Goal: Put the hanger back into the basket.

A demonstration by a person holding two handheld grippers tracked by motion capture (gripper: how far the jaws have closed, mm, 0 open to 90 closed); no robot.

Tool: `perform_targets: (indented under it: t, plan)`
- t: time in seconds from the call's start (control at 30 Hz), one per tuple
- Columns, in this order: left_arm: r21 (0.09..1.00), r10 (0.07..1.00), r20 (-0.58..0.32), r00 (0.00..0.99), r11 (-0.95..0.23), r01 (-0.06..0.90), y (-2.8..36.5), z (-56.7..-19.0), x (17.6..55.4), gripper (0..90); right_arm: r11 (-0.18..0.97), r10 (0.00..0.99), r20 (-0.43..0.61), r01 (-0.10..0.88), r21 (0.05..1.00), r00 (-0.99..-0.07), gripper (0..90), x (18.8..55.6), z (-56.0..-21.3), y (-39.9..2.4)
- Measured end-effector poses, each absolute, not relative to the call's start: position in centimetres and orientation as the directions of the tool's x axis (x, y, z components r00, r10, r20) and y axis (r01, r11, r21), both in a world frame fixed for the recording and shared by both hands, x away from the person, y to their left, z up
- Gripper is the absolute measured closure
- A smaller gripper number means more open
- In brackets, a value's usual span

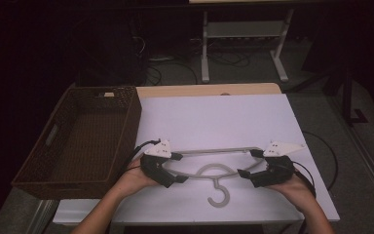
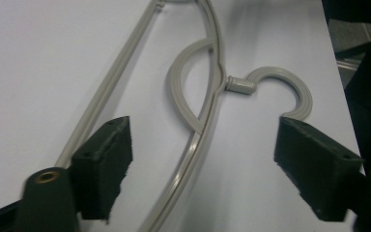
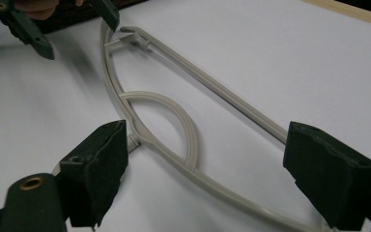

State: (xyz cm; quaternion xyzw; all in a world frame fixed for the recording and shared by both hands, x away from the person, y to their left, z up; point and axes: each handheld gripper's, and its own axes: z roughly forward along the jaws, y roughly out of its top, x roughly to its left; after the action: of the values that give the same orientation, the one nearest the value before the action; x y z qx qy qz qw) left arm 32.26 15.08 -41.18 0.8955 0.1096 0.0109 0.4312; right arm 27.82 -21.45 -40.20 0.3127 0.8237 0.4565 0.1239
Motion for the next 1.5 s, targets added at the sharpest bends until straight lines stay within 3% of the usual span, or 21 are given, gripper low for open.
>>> perform_targets:
  t: [0.1,0.13,0.53,1.1,1.5]
  plan:
    - [0.755,0.187,-0.078,0.979,-0.630,0.180,14.3,-41.7,32.5,29.6,0.394,0.629,0.077,0.403,0.826,-0.773,15.9,27.8,-40.4,-21.7]
    - [0.748,0.178,-0.076,0.981,-0.641,0.174,14.1,-41.9,32.6,35.7,0.390,0.636,0.080,0.408,0.825,-0.768,16.0,27.8,-40.4,-21.8]
    - [0.679,0.096,-0.041,0.995,-0.728,0.099,12.2,-43.4,33.4,61.2,0.395,0.637,0.078,0.411,0.822,-0.767,16.4,28.0,-40.7,-21.9]
    - [0.646,0.021,-0.014,1.000,-0.763,0.025,11.1,-44.2,33.9,78.0,0.393,0.641,0.075,0.411,0.822,-0.764,16.8,28.1,-40.8,-22.1]
    - [0.650,0.014,-0.037,0.999,-0.759,0.034,11.1,-44.1,34.1,82.2,0.398,0.640,0.072,0.411,0.820,-0.765,17.1,28.2,-40.8,-22.1]
